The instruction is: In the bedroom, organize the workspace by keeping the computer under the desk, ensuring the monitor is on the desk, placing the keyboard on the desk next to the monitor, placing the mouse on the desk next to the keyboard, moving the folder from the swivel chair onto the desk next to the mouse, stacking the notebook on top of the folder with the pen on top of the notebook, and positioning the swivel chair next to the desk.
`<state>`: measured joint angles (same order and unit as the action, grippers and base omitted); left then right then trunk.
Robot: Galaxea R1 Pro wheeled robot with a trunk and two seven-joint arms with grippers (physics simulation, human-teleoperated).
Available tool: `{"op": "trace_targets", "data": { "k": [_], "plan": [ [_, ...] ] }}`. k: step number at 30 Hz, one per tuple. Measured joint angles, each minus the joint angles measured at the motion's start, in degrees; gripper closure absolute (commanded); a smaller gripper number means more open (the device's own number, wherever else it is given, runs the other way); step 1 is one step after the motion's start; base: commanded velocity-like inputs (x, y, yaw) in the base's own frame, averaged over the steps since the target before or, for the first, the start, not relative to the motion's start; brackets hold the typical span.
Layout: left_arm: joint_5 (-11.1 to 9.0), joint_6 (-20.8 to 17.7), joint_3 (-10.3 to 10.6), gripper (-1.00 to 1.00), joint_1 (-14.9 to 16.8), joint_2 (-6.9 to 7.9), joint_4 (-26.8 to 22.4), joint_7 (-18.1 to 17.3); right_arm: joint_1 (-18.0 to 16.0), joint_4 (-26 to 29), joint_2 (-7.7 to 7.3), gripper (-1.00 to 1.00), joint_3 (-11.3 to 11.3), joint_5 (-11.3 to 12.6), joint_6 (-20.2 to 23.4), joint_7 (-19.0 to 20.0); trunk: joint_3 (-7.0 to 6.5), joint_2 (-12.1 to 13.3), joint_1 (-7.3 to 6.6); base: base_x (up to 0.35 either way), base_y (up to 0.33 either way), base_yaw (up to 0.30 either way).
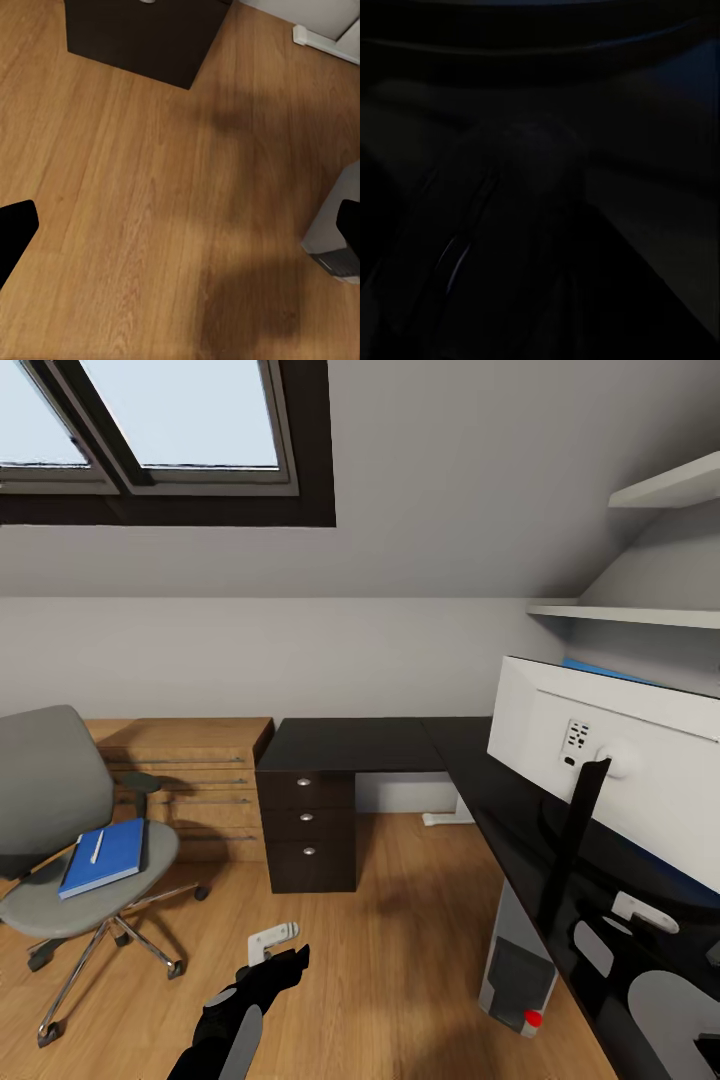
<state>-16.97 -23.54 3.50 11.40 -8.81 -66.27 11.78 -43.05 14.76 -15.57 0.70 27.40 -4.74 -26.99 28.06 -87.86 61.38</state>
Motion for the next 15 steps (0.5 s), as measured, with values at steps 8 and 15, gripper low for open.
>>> {"op": "trace_targets", "data": {
  "k": [8, 15],
  "plan": [
    [0.0, -0.01, -0.01, -1.0, 0.0, 0.0, 0.0, 0.0, 0.01, 0.04, 0.05, 1.0, -0.05, 0.09, -0.02, 0.01, 0.0, 0.0, 0.02, -0.205, 0.025, 0.0],
    [0.0, -0.09, -0.01, -1.0, 0.0, 0.0, -0.01, 0.01, 0.03, 0.61, 0.4, 1.0, -0.33, 0.27, -0.48, 0.42, 0.01, 0.0, 0.01, -0.268, 0.084, 0.0]
  ]
}}
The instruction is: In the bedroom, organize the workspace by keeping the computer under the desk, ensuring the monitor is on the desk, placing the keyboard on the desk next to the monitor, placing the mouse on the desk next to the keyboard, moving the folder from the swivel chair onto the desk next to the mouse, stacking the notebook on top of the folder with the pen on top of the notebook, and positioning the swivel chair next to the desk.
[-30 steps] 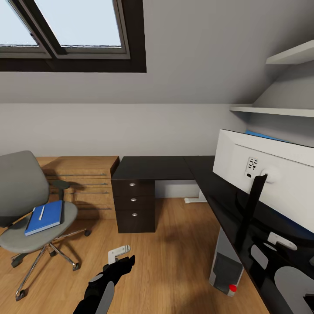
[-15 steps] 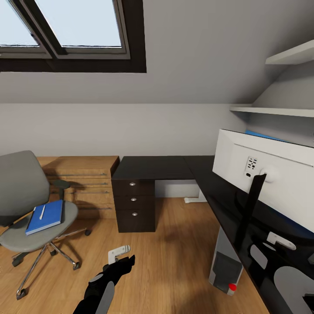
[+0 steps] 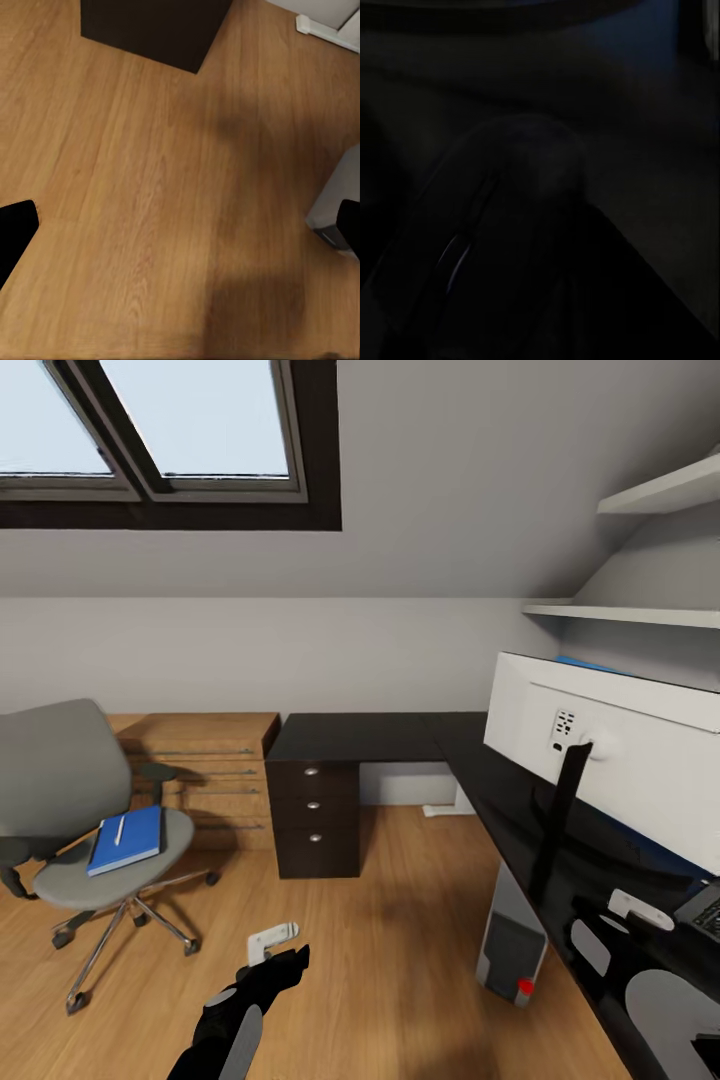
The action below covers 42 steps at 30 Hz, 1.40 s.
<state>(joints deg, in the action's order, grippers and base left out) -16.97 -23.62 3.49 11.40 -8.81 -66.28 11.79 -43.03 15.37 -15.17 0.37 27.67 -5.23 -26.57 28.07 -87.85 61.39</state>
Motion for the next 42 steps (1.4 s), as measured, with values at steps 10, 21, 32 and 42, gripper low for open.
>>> {"op": "trace_targets", "data": {
  "k": [10, 21, 32, 42],
  "plan": [
    [-0.01, 0.19, 1.07, -1.0, 0.0, 0.0, 1.48, 0.13, 0.06, 4.38, 2.85, 1.0, -0.02, -0.49, -0.48, 2.74, 0.0, 0.0, -0.03, -0.032, 0.01, 0.0],
    [0.09, 0.28, 1.76, -1.0, 0.0, 0.02, 1.78, 0.22, 0.18, 8.57, 7.28, 1.0, -3.46, -1.83, 0.27, 2.84, 0.0, 0.0, -0.03, 0.0, 0.0, 0.0],
    [0.08, 0.17, 1.92, -1.0, 0.0, 0.03, 2.46, 0.16, 0.28, 10.84, 13.99, 1.0, -4.31, -2.61, 4.86, 0.75, 0.0, 0.0, -0.03, 0.0, 0.0, 0.108],
    [0.13, 0.25, 1.92, -1.0, -0.01, 0.02, 2.54, 0.16, 0.43, 10.85, 14.47, 1.0, -5.53, -7.56, 4.92, 0.56, 0.0, 0.0, -0.03, 0.0, 0.0, 0.076]
  ]
}}
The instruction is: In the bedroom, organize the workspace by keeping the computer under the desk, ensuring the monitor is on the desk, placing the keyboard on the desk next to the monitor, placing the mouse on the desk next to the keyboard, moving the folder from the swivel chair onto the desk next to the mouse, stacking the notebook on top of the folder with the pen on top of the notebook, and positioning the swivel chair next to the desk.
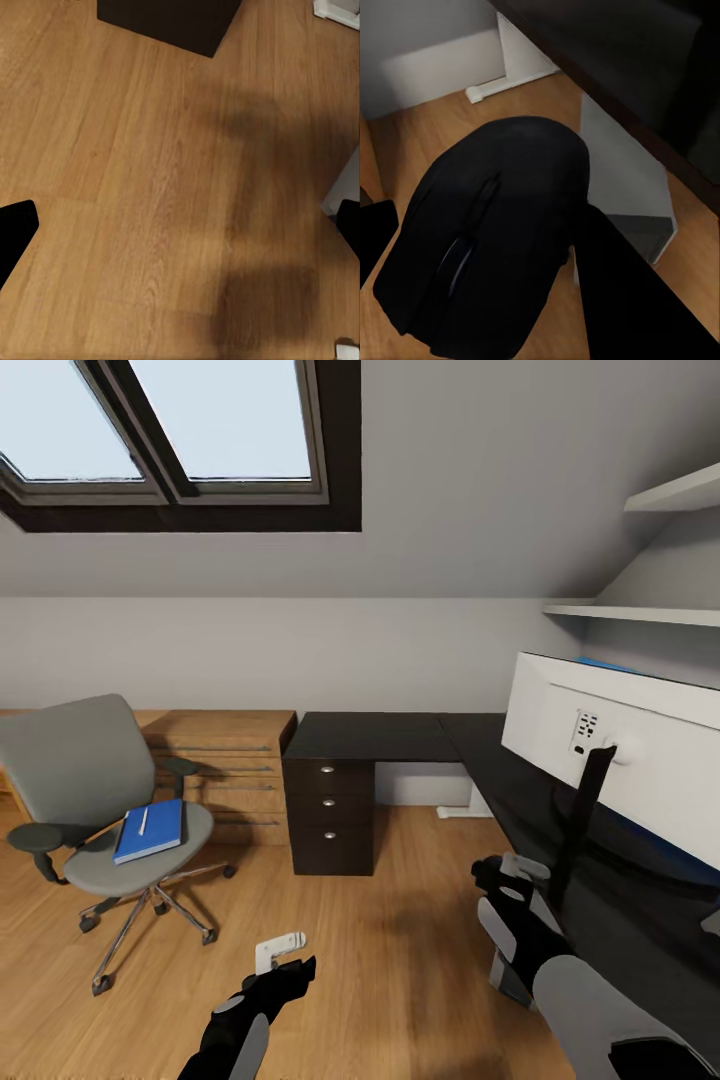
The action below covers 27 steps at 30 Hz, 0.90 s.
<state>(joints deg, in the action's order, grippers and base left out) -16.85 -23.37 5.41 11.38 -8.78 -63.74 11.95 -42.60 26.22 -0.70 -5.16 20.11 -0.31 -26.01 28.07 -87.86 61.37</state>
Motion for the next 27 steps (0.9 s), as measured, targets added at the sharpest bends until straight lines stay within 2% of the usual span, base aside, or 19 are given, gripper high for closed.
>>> {"op": "trace_targets", "data": {
  "k": [4, 10, 12, 17, 27],
  "plan": [
    [0.01, 0.0, 0.03, -1.0, 0.01, -0.02, 0.01, 0.0, 0.01, 0.01, -0.02, 1.0, 0.02, -0.05, -0.01, -0.01, 0.0, 0.0, 0.0, 0.0, 0.07, 0.074],
    [0.11, 0.07, 0.06, -1.0, 0.01, -0.03, 0.01, 0.01, 0.1, 0.02, -0.03, 1.0, -0.02, -0.09, -0.18, 0.08, 0.0, 0.0, 0.0, 0.0, 0.278, 0.007],
    [0.13, 0.07, 0.08, -1.0, 0.01, -0.03, 0.01, 0.01, 0.11, 0.02, 0.04, 1.0, -1.11, -0.03, -0.23, 0.19, 0.0, 0.0, 0.0, 0.0, 0.312, 0.0],
    [0.13, 0.09, 0.08, -1.0, 0.01, -0.03, -0.07, 0.01, 0.11, 0.02, 0.06, 1.0, -1.92, -0.01, -0.26, 0.25, 0.0, 0.0, -0.01, 0.034, 0.312, 0.0],
    [0.13, 0.08, 2.39, -1.0, 0.01, 0.04, -0.02, 0.08, 0.1, 0.01, 0.06, 1.0, -1.97, 0.0, -0.28, 0.25, 0.0, 0.0, -0.03, 0.275, 0.189, 0.129]
  ]
}}
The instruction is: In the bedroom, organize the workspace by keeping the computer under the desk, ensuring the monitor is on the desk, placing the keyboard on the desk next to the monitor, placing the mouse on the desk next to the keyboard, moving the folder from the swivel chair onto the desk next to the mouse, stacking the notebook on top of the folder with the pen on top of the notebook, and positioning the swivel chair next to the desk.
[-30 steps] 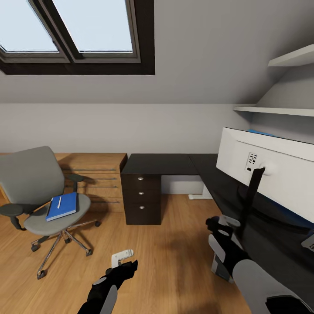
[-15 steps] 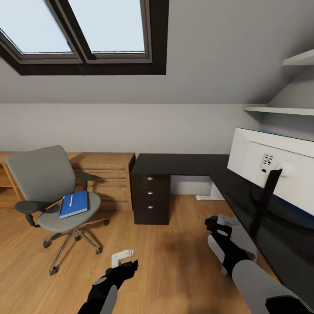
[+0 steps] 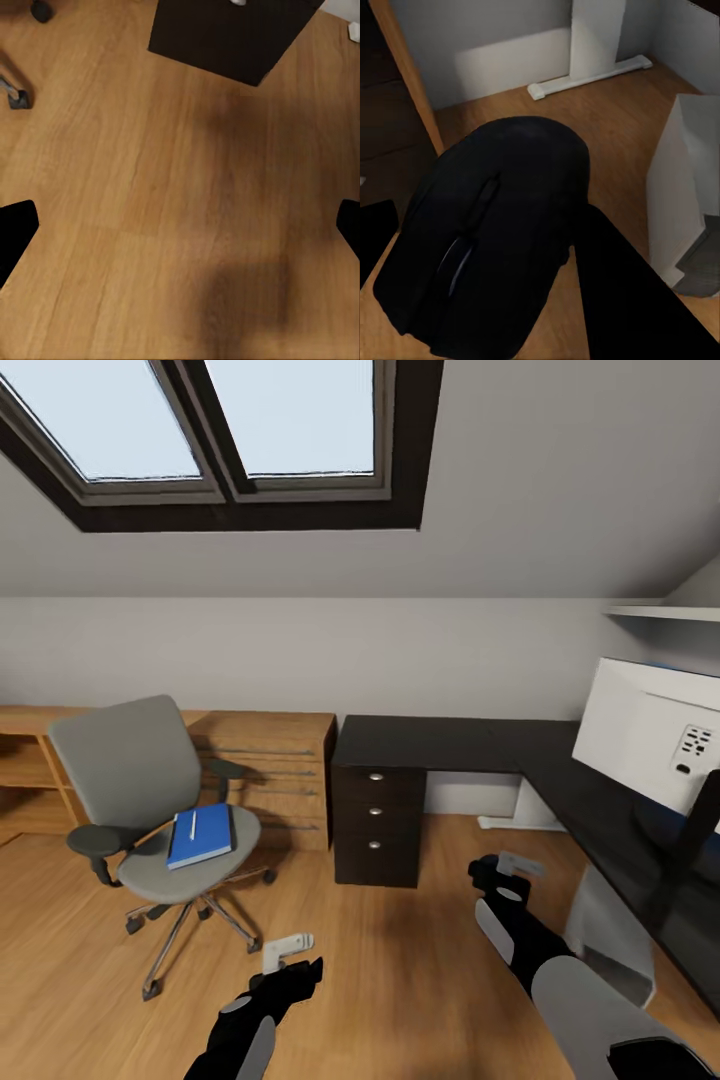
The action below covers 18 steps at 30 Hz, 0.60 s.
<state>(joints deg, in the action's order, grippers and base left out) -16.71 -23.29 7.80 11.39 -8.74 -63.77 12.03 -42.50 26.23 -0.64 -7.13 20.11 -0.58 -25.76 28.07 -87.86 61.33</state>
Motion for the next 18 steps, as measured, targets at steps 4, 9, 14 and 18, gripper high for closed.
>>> {"op": "trace_targets", "data": {
  "k": [4, 9, 14, 18],
  "plan": [
    [-0.07, 0.01, 0.21, -1.0, 0.0, -0.04, 0.04, 0.01, 0.0, 0.01, -0.06, 1.0, 0.04, -0.02, -0.05, 0.02, 0.0, 0.0, 0.0, 0.324, 0.029, 0.015],
    [-0.09, -0.01, 0.92, -1.0, 0.0, 0.01, 0.04, 0.01, 0.0, 0.03, -0.09, 1.0, 0.05, -0.02, -0.16, -0.02, 0.0, 0.0, 0.0, 0.33, 0.002, 0.001],
    [-0.09, 0.01, 0.95, -1.0, 0.0, 0.02, 0.04, 0.01, 2.67, 8.44, -0.08, 1.0, -0.1, 0.34, 4.56, 0.03, 0.0, 0.0, 0.0, 0.33, 0.0, 0.0],
    [-0.05, 0.01, 0.95, -1.0, 0.0, 0.02, 0.04, 0.07, 13.23, 31.72, -0.23, 1.0, -0.06, 0.07, 16.58, -0.1, 0.0, 0.0, 0.0, 0.328, 0.0, 0.0]
  ]
}}
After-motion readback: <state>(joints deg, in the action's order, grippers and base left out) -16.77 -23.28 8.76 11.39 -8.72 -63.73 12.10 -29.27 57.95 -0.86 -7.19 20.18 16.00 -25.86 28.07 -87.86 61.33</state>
